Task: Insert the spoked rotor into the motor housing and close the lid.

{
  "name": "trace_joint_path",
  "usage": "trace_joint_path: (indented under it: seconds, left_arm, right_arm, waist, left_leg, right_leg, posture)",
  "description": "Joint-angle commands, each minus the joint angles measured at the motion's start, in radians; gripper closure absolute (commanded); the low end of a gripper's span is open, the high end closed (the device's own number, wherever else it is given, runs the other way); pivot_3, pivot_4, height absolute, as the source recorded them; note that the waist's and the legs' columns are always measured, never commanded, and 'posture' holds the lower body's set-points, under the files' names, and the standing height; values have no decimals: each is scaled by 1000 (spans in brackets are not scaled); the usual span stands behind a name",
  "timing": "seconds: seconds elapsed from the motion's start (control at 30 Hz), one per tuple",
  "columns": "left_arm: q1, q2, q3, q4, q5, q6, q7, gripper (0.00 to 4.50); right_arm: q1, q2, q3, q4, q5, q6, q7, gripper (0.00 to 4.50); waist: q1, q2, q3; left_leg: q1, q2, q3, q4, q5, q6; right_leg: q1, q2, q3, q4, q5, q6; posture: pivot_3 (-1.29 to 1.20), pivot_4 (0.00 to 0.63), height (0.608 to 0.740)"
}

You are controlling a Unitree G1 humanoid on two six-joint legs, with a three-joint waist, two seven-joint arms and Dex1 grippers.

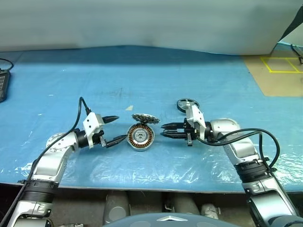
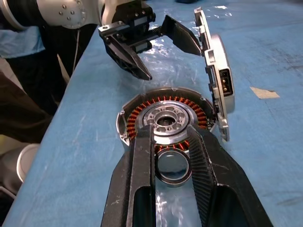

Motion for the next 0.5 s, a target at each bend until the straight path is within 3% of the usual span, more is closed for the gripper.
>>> trace_joint_path:
  seconds: [0.03, 0.5]
  left_arm:
    - [34, -8, 34, -40, -32, -47, -7, 0]
    - [89, -5, 32, -77, -59, -40, -20, 0]
  right_arm:
    - [-13, 30, 27, -24, 16, 9, -8, 3901]
    - [-89, 161, 65, 127, -9, -38, -45, 3901]
  waist:
    - [-2, 0, 0]
    - [-1, 0, 0]
  left_leg:
    - [0, 0, 0, 0, 0, -1]
    - [0, 0, 0, 0, 1, -2]
  right_leg:
    - [0, 0, 0, 0, 0, 0]
    - [0, 0, 0, 1, 0, 0]
  posture:
    - [0, 150, 740]
    - [0, 150, 740]
